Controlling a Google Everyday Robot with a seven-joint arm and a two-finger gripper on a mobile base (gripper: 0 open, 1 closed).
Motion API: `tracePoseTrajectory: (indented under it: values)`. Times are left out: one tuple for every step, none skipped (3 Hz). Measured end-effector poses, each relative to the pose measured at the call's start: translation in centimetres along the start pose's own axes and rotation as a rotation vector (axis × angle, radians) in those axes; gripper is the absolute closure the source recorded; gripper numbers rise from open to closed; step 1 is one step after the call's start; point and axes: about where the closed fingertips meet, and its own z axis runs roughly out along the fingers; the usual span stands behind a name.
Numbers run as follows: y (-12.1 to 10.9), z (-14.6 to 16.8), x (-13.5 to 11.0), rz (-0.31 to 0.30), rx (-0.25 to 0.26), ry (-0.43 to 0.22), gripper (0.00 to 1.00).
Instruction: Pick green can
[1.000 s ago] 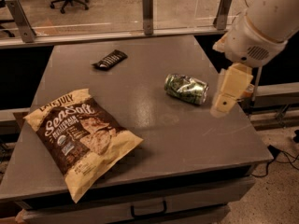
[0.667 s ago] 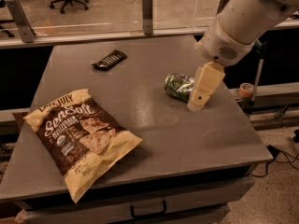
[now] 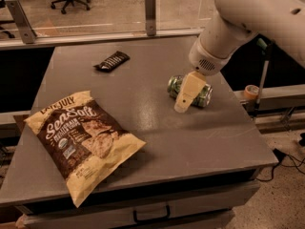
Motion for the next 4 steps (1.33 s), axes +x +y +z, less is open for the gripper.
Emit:
tracePoseTrajectory:
  values:
    - [-1.9,2.7,1.5,0.081,-0.010,0.034,0.19]
    - [-2.9,4.0,2.7,0.135,-0.024,0.051,0.41]
    - [-2.8,3.3,2.0,0.122,-0.061,0.012,0.65]
    - [-0.7,0.8,-1.2,0.022,-0.131,-0.098,0.89]
